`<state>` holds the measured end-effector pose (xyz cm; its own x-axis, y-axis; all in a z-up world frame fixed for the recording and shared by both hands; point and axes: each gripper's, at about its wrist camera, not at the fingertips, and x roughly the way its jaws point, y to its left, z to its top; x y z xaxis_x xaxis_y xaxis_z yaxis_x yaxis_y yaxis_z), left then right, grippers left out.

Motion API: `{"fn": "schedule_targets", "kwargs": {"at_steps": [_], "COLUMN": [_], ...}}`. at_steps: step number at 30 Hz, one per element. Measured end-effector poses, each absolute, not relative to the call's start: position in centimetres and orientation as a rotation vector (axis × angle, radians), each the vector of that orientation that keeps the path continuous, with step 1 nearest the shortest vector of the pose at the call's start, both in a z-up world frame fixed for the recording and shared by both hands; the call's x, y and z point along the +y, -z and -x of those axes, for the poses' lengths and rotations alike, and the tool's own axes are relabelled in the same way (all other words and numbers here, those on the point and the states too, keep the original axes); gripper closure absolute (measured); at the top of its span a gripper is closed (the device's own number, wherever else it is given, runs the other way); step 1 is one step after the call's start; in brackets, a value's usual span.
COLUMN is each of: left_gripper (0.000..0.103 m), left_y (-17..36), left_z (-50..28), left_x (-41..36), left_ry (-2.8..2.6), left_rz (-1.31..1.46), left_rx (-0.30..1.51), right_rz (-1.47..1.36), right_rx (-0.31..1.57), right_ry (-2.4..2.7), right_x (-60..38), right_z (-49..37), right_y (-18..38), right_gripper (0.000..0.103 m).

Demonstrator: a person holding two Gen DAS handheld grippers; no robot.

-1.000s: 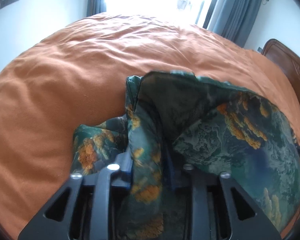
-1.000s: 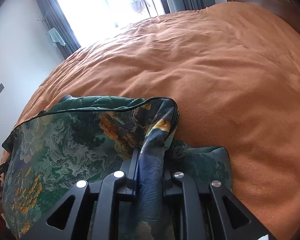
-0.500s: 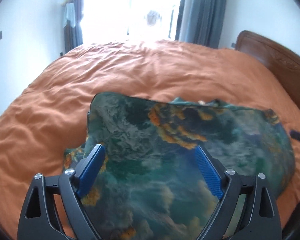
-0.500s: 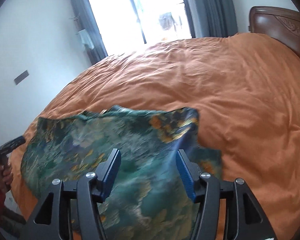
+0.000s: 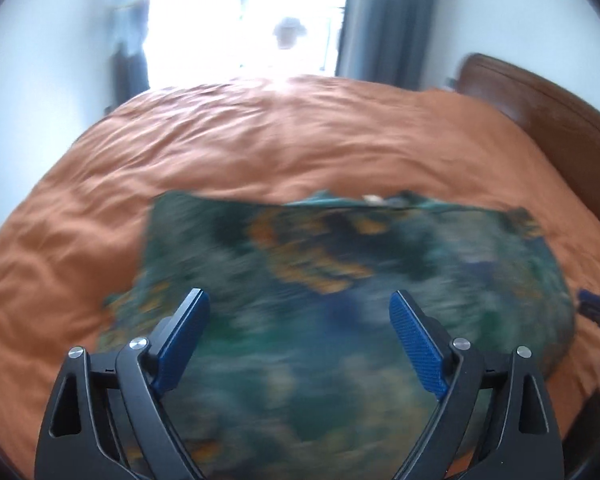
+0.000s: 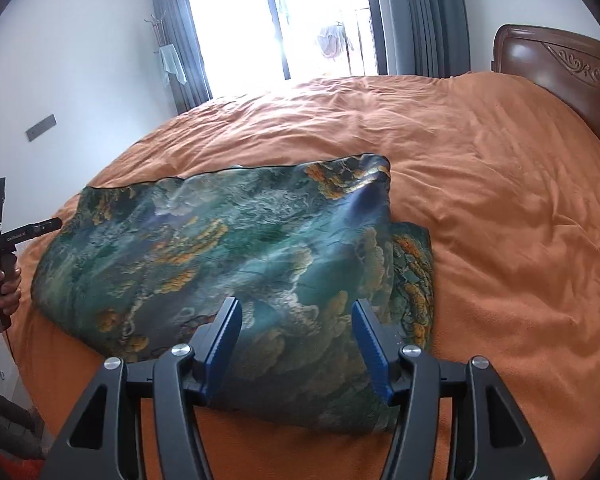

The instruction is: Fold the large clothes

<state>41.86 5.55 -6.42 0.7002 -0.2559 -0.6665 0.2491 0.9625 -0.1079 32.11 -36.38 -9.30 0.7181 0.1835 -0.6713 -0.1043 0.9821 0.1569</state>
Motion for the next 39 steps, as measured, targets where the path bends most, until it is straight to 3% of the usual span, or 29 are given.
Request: {"fn": "schedule_targets", "kwargs": {"at_steps": [6,11,31,35,39], "left_gripper": [0.011,0.016,0.014,0.014,0.014], "left_y": [6.7,11.1,11.1,10.2,9.1], "left_z": [-47.8,-50.8,-30.9,-28.3,-27.2], "left_x": [-2.9,-5.2,-6.3,-5.8,-5.3], "left_ry": [0.362,0.329,0.481,0.535,0.54], "left_rz": [-0.086,-0.17,-0.312,-0.211,-0.157], "left_rx": [0.796,0.932,0.818,0.836,0.824], "right_rz": [-0.154,-0.159,-0.302,-0.427,-0.739], "right_rx": [0.743,0.758,0.796,0.797,0.781], "right_ry": [-0.217,-0.262,-0.166,-0.069,-0.03], "right_x": [-34.1,-33.3,-36.3,-38.9,-43.1], "right_z": [-30.2,-28.0,-22.8,-23.4,-26.2], "right_y": [9.4,9.7,12.0,12.6,14.4], "right_gripper": [0.045,0.045,0.044,0.033,0.025]}}
